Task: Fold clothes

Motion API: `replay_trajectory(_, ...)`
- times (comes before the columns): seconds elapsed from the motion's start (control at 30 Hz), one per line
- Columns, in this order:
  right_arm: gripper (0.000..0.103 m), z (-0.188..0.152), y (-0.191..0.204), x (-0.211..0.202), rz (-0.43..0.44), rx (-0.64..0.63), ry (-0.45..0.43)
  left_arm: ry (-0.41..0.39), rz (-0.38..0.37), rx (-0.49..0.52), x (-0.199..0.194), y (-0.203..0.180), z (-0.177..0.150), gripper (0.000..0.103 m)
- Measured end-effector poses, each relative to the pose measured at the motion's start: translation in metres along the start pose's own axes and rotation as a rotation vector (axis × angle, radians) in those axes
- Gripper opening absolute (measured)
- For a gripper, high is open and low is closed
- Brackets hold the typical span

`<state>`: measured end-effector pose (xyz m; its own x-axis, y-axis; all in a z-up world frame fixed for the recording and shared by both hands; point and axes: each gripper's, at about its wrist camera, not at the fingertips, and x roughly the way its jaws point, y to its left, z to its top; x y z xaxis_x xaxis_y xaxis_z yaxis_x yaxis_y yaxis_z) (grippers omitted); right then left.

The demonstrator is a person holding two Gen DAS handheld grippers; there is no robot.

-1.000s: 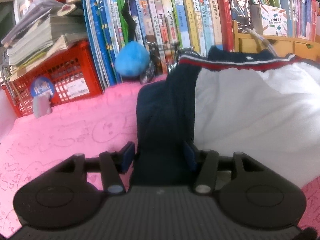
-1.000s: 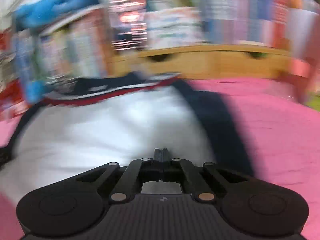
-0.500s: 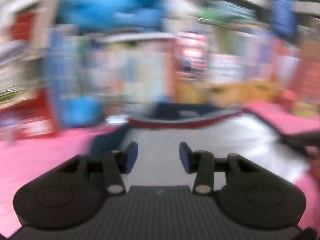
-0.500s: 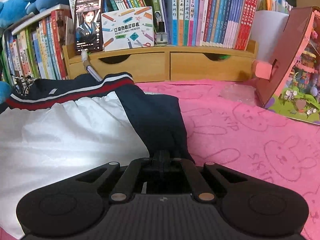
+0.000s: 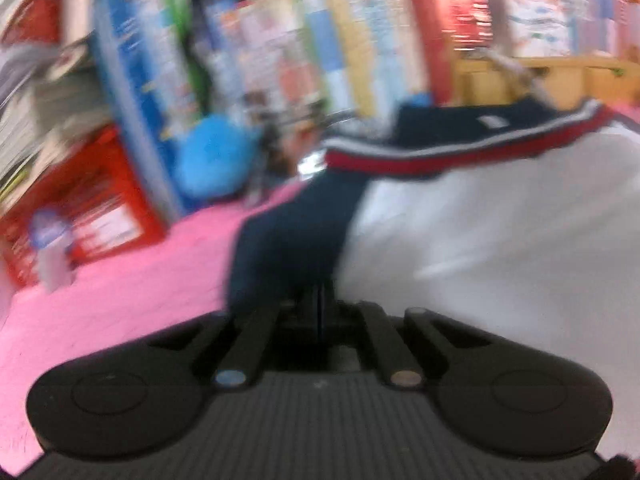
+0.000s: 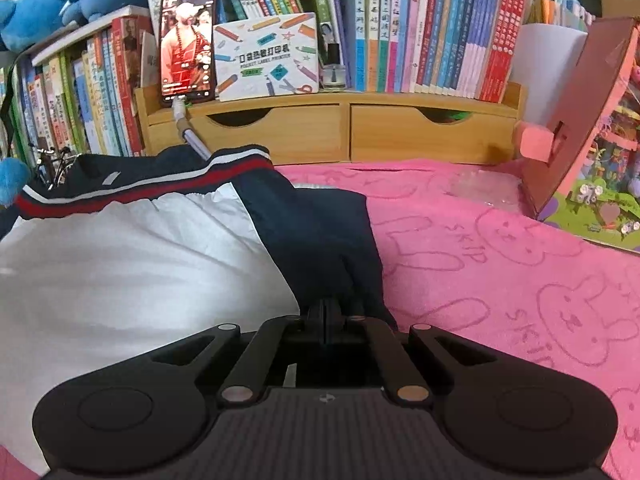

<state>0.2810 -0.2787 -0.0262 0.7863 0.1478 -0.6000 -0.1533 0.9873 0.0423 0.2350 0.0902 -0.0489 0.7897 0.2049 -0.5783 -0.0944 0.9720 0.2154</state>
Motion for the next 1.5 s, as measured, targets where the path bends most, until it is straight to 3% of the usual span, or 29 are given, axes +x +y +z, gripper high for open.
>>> replay_trajectory(0.13, 0.010, -0.001, 0.004, -0.009, -0.030, -0.016, -0.041, -0.001, -0.034, -0.032, -0.001, 0.006, 0.001, 0.002)
replay_trajectory(0.2, 0.017, -0.001, 0.026, -0.031, -0.102, -0.097, -0.155, -0.001, -0.002, 0.012, -0.001, -0.002, 0.003, 0.002)
replay_trajectory(0.23, 0.017, 0.000, 0.041, -0.042, -0.078, -0.153, -0.205, -0.001, 0.006, 0.023, -0.002, -0.003, 0.003, 0.002)
replay_trajectory(0.27, 0.019, 0.003, 0.055, -0.050, -0.031, -0.196, -0.236, -0.001, 0.012, 0.032, -0.002, -0.005, 0.003, 0.002)
replay_trajectory(0.3, 0.026, 0.008, 0.069, -0.053, 0.068, -0.203, -0.221, -0.001, 0.019, 0.041, -0.003, -0.006, 0.002, 0.002)
replay_trajectory(0.4, 0.030, 0.024, 0.109, -0.041, 0.385, -0.162, -0.119, -0.001, -0.013, 0.000, -0.002, 0.003, 0.002, 0.002)
replay_trajectory(0.47, 0.030, 0.028, 0.134, -0.025, 0.470, -0.184, -0.092, -0.001, -0.055, -0.057, -0.002, 0.014, 0.002, 0.002)
replay_trajectory(0.6, 0.027, 0.034, 0.134, 0.017, 0.327, -0.234, -0.075, 0.000, -0.087, -0.103, -0.003, 0.021, 0.001, 0.002)
replay_trajectory(0.7, 0.000, 0.040, 0.089, 0.039, 0.157, -0.179, -0.050, 0.000, -0.074, -0.085, -0.004, 0.017, 0.002, 0.002)
replay_trajectory(0.8, 0.000, 0.049, 0.043, 0.046, 0.165, -0.063, -0.051, 0.001, -0.089, -0.101, -0.003, 0.020, 0.001, 0.002)
replay_trajectory(0.9, 0.000, 0.050, 0.035, 0.053, -0.077, -0.126, -0.053, 0.001, -0.086, -0.098, -0.003, 0.020, 0.001, 0.002)
replay_trajectory(1.0, 0.000, 0.055, 0.017, 0.062, -0.082, -0.035, 0.004, 0.001, -0.083, -0.094, -0.002, 0.019, 0.001, 0.002)
replay_trajectory(1.07, 0.000, 0.057, 0.020, 0.059, -0.132, -0.055, 0.005, -0.002, -0.085, -0.094, -0.002, 0.020, 0.001, 0.002)
replay_trajectory(1.13, 0.016, 0.059, 0.032, 0.044, -0.172, -0.071, -0.038, -0.021, -0.098, -0.104, -0.008, 0.026, 0.003, 0.005)
replay_trajectory(1.2, 0.018, 0.065, 0.041, 0.025, -0.117, -0.078, -0.090, -0.049, -0.102, -0.113, -0.022, 0.030, 0.011, 0.008)
replay_trajectory(1.23, 0.021, 0.070, 0.045, 0.015, -0.071, -0.080, -0.115, -0.067, -0.110, -0.124, -0.031, 0.031, 0.018, 0.015)
replay_trajectory(1.37, 0.028, 0.081, 0.070, 0.008, 0.181, -0.089, -0.094, -0.133, -0.292, -0.095, -0.049, 0.007, 0.057, 0.021)
replay_trajectory(1.43, 0.029, 0.084, 0.084, 0.010, 0.297, -0.099, -0.071, -0.138, -0.338, -0.006, -0.036, -0.019, 0.069, 0.021)
replay_trajectory(1.5, 0.031, 0.080, 0.100, 0.024, 0.315, -0.144, -0.053, -0.089, -0.323, 0.063, -0.009, -0.035, 0.075, 0.021)
